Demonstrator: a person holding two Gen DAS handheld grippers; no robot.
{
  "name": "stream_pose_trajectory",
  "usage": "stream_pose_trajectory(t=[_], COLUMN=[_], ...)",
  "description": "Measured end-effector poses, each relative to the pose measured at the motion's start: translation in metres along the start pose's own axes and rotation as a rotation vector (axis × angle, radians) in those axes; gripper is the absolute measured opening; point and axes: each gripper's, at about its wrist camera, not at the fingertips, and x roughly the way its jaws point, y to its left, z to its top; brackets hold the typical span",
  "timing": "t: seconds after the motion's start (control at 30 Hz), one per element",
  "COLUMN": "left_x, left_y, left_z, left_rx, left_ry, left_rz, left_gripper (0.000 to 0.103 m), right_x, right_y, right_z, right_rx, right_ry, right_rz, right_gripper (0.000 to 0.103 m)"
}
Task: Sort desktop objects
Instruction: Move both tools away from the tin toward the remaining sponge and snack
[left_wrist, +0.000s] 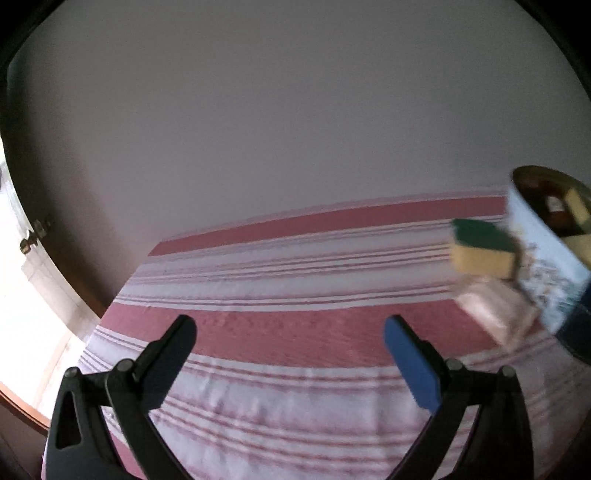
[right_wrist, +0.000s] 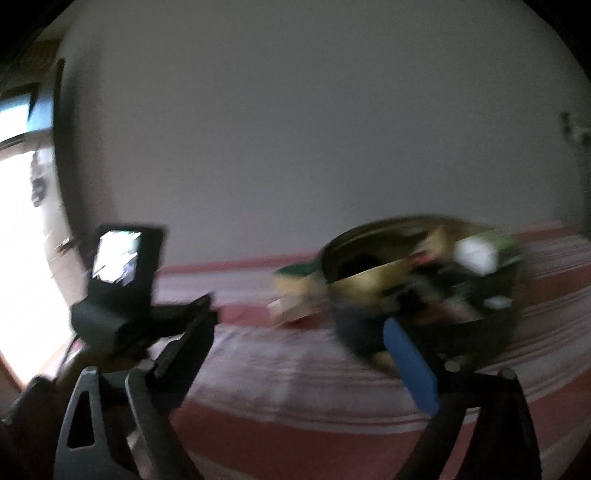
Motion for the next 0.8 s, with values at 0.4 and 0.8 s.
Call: stream_pose_trajectory(t=[0.4, 0.8], left_x=[0.021, 0.025], left_y=[0.046, 0.076], left_z=[0.002, 0.005], left_rx=[-0.072, -0.215], left_ry=[0.059, 0.109], left_rz=[0.025, -0.031], left_gripper=[0.103, 0.103], right_x=[0.125, 0.197], right_y=[0.050, 0.059], right_z=[0.022, 0.020], right_rx=[-0.169, -0.197], right_ry=[0.258, 0.400], right_rz=[0.031, -0.152], right_gripper=[0.073, 0.067])
